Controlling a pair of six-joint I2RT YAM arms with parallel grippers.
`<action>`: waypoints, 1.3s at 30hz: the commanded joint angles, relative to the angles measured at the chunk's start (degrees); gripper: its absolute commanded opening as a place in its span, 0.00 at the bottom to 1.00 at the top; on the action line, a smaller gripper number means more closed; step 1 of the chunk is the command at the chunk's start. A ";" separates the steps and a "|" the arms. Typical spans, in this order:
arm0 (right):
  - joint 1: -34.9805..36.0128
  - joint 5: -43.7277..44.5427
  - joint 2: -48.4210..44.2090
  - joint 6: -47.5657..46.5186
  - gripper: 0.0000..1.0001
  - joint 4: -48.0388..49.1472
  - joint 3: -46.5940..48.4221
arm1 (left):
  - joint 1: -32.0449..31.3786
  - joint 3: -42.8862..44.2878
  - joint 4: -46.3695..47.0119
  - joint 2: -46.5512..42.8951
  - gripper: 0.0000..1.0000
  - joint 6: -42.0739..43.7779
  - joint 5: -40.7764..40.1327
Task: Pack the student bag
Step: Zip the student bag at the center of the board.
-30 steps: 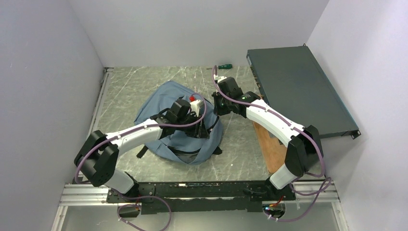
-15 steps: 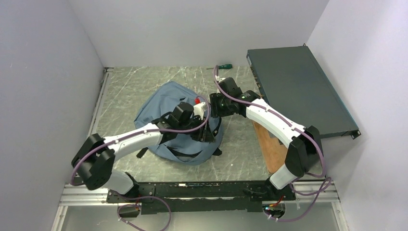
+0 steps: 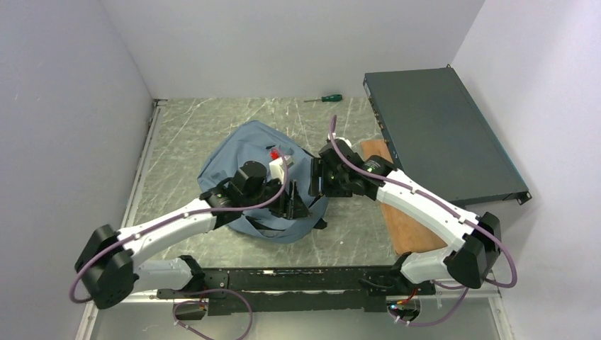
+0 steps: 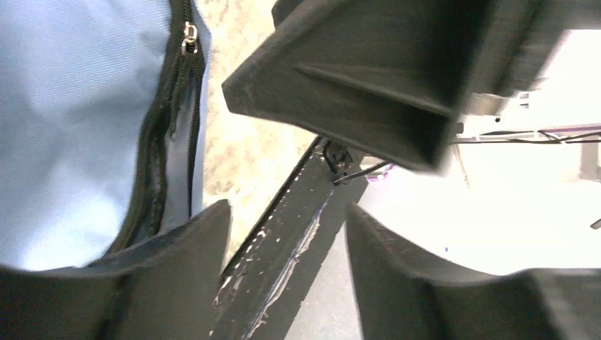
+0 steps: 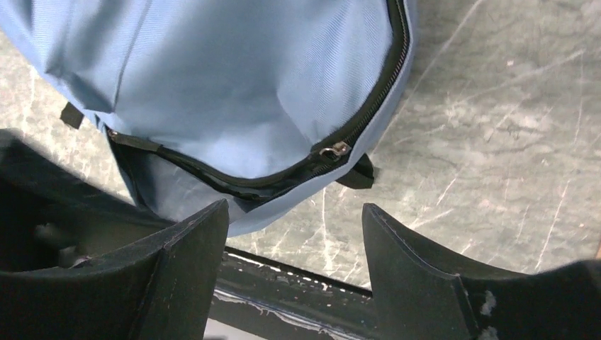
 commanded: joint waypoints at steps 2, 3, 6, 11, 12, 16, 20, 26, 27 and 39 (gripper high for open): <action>0.54 -0.79 -0.12 7.74 0.68 4.77 -5.86 | 0.20 3.07 -9.90 -9.54 0.74 4.87 -9.90; 0.68 -0.98 -0.23 8.73 0.67 6.42 -6.92 | 0.24 3.35 -10.74 -10.33 0.77 5.37 -11.16; 0.89 0.00 -0.55 11.77 0.61 8.57 -9.53 | 0.75 4.01 -12.36 -10.88 0.84 5.90 -12.91; 1.30 1.10 -5.39 12.62 0.15 16.62 -17.13 | 1.47 4.26 -9.89 -8.87 0.85 5.30 -12.00; 1.33 0.30 -7.53 12.27 0.06 18.98 -18.84 | 1.56 4.32 -9.04 -8.23 0.85 5.39 -11.58; 1.42 -0.83 -13.78 8.51 0.00 28.53 -26.30 | 2.36 5.87 -7.18 -3.92 0.86 5.91 -10.70; 1.42 2.33 -16.16 7.76 0.00 28.35 -27.73 | 2.75 8.76 -7.61 0.59 0.82 6.94 -10.55; 1.42 6.78 -10.49 12.07 0.64 17.90 -19.22 | 2.79 4.63 -4.51 -1.73 0.83 4.68 -10.60; 1.42 7.08 -8.92 12.16 0.67 16.64 -17.84 | 2.77 4.38 -5.38 -2.26 0.84 4.87 -11.01; 3.18 4.04 -11.42 9.50 0.00 27.80 -25.38 | 2.79 4.50 -7.72 -4.76 0.87 6.57 -10.43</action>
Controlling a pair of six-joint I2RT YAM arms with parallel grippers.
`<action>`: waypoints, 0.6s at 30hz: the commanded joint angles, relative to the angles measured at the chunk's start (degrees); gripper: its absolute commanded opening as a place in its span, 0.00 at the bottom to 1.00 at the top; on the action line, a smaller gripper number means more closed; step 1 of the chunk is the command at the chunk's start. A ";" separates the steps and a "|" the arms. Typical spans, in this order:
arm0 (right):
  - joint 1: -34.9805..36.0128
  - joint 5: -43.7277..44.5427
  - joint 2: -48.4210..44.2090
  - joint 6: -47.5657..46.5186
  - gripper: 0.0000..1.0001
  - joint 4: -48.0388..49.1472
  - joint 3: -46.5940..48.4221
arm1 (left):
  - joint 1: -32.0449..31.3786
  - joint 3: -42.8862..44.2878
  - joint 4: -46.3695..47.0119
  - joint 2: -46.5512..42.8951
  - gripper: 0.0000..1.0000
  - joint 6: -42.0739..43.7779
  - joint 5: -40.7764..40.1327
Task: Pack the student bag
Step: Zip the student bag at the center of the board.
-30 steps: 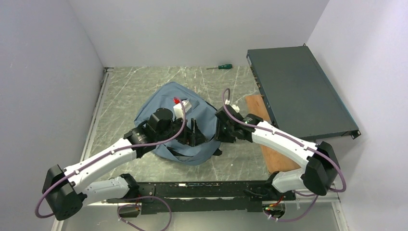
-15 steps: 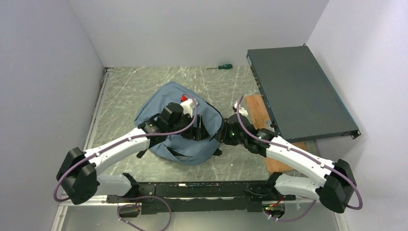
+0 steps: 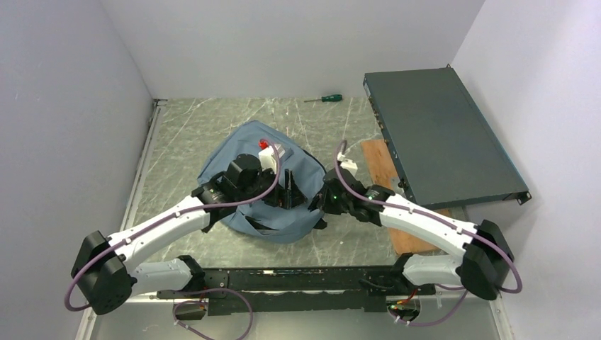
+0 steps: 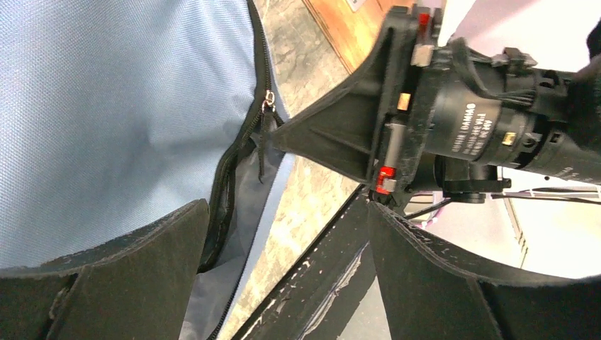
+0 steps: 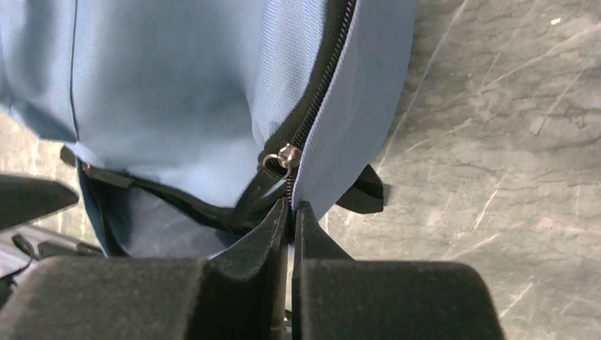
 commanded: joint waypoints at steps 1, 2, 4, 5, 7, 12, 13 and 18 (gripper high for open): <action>0.27 -1.02 -7.11 -1.95 0.00 9.44 -4.36 | 0.10 1.12 0.46 0.68 0.88 2.13 1.36; 0.31 -1.39 -8.14 -2.77 0.00 11.03 -5.21 | 0.12 1.32 0.56 1.17 0.88 2.67 1.86; 0.27 -1.25 -9.92 -3.42 0.00 12.85 -6.61 | 0.14 2.18 -0.09 2.33 0.87 3.47 2.07; 0.27 -1.17 -10.55 -3.84 0.00 13.14 -6.87 | 0.15 2.66 -0.41 2.83 0.86 3.73 1.92; 0.27 -2.46 -12.25 -5.01 0.00 15.45 -8.20 | 0.26 2.87 0.17 3.44 0.85 4.31 1.99; 0.27 -3.36 -13.49 -5.31 0.00 17.55 -9.97 | 0.23 6.52 -0.52 10.28 0.76 6.08 3.23; 0.27 -3.59 -13.38 -5.28 0.00 17.67 -9.97 | 0.26 7.20 0.20 11.95 0.70 6.07 4.80; 0.27 -4.12 -13.78 -5.18 0.00 18.18 -10.45 | 0.17 8.44 3.72 16.97 0.48 4.02 6.44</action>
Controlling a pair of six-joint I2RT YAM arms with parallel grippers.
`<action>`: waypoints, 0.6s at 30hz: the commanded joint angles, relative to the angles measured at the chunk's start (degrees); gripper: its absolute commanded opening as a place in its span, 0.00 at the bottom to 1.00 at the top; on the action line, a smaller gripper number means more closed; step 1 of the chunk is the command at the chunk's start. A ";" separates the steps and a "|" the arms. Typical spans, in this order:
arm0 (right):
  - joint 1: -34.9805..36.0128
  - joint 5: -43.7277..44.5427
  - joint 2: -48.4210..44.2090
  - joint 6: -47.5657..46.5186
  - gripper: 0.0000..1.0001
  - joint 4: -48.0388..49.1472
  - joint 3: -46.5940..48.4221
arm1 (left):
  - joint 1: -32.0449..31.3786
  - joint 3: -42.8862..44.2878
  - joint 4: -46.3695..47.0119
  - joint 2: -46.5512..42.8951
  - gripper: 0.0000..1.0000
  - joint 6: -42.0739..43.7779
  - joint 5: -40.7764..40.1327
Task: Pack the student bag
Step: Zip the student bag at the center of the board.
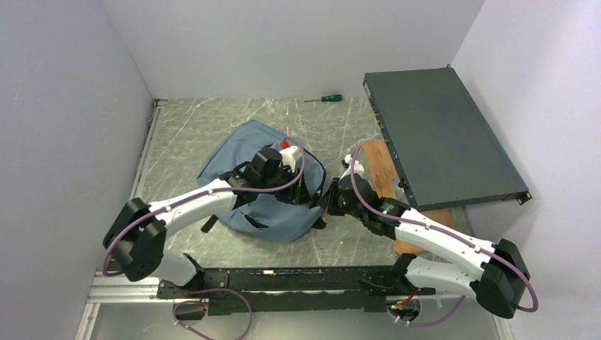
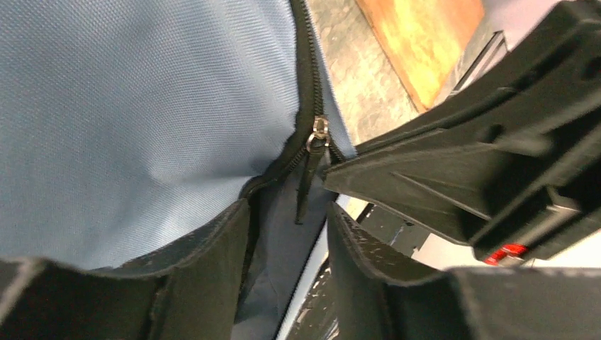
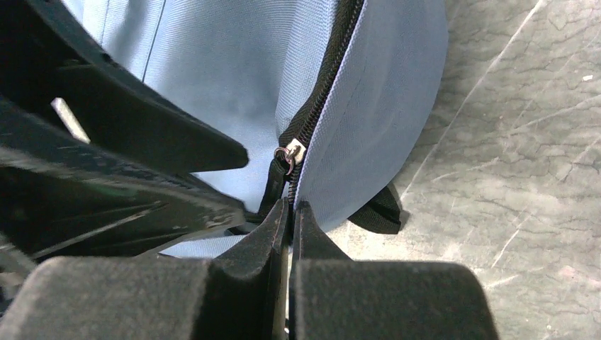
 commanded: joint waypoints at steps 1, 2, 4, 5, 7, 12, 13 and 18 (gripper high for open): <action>0.23 -1.55 -1.65 -0.81 0.00 5.06 0.34 | 0.09 2.35 3.54 2.30 0.46 -0.25 2.51; 0.23 -1.65 -1.65 -0.82 0.00 4.96 0.28 | 0.10 2.47 4.10 2.93 0.46 -0.27 2.70; 0.24 -1.88 -1.73 -0.81 0.00 5.10 0.17 | 0.05 2.42 5.55 3.78 0.43 -0.95 3.98; 0.31 -1.93 -1.78 -0.73 0.00 5.19 0.12 | 0.10 2.18 6.84 4.28 0.41 -1.47 5.06; 0.23 -2.10 -1.81 -0.73 0.00 5.46 0.02 | -0.03 1.72 9.24 5.17 0.41 -2.71 6.81; 0.24 -2.36 -2.19 -0.77 0.00 5.98 -0.12 | -0.24 1.65 12.41 8.08 0.38 -4.40 10.00; 0.28 -2.37 -2.27 -0.81 0.00 5.92 -0.04 | -0.31 1.66 12.92 8.53 0.37 -4.63 10.44; 0.31 -1.98 -2.59 -0.82 0.00 5.12 0.20 | -0.42 3.04 11.63 9.93 0.18 -3.06 10.48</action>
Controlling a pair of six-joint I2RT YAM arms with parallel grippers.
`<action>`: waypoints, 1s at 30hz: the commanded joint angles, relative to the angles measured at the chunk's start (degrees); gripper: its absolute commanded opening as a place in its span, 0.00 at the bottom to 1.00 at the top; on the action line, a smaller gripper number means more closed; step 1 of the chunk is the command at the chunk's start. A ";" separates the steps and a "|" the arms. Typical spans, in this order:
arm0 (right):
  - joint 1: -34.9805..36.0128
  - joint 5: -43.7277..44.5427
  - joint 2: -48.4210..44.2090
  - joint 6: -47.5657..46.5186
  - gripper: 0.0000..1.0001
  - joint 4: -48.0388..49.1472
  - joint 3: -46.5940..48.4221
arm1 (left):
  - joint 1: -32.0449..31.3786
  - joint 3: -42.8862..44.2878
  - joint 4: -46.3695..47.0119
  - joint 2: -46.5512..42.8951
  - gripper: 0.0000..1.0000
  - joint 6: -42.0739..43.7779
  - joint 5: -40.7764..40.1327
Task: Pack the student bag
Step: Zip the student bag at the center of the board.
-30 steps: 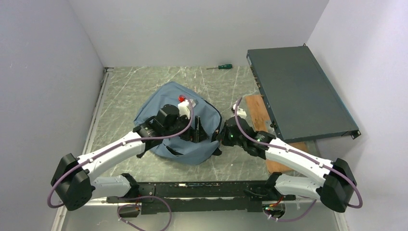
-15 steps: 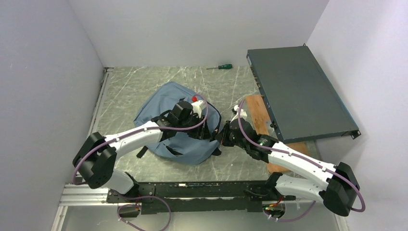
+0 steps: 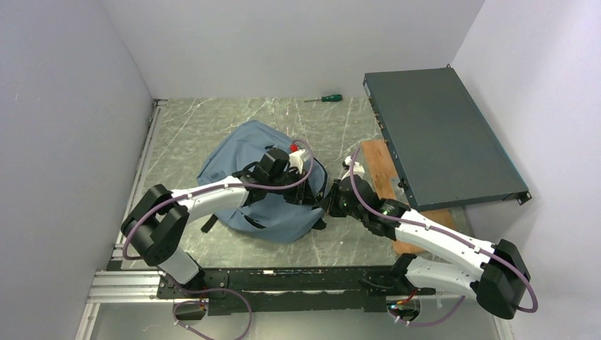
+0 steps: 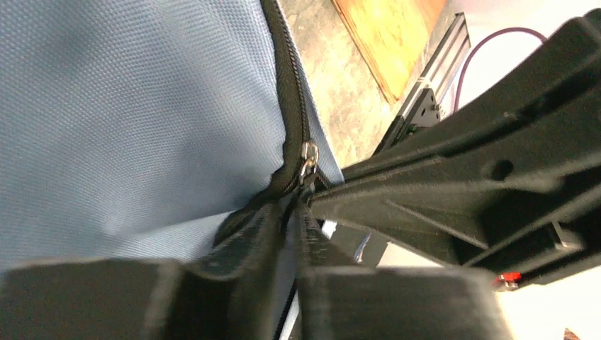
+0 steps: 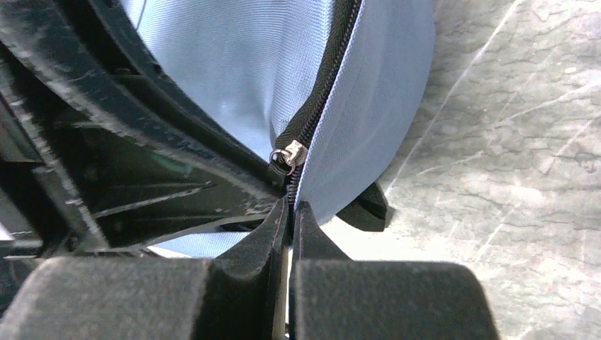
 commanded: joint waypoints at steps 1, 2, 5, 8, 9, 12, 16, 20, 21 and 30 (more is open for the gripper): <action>0.60 -1.94 -2.48 0.32 0.00 5.49 1.15 | -0.51 3.19 2.36 1.05 0.08 1.39 1.19; 0.60 -1.90 -2.67 0.34 0.00 5.47 1.17 | -0.45 3.45 1.13 0.97 0.00 2.16 0.30; 0.60 -0.65 -2.67 -0.38 0.00 3.45 2.21 | -0.46 3.15 -1.21 -1.12 0.00 3.87 -2.15; 0.60 3.27 -1.45 -0.46 0.04 -5.50 6.62 | -0.51 2.13 -4.07 -4.07 0.00 4.86 -3.60; 0.60 4.56 -0.92 -0.41 0.18 -7.92 8.73 | -0.50 1.46 -4.46 -5.42 0.00 4.88 -4.05; 0.52 6.62 1.55 0.90 0.50 -11.90 12.86 | -1.04 -0.19 -6.54 -9.20 0.00 4.51 -6.36; -0.60 7.24 9.06 0.82 0.68 -13.84 19.01 | -1.40 0.03 -9.13 -10.66 0.00 3.66 -7.15; -2.20 6.59 14.72 2.53 0.71 -15.15 22.72 | -2.07 1.10 -11.41 -10.37 0.00 3.54 -7.77; -2.21 6.55 15.35 2.83 0.71 -14.67 22.68 | -2.33 1.15 -11.81 -10.60 0.00 3.53 -8.22; -2.20 6.13 19.43 4.24 0.45 -9.64 19.37 | -4.25 1.15 -13.67 -10.95 0.00 3.70 -10.90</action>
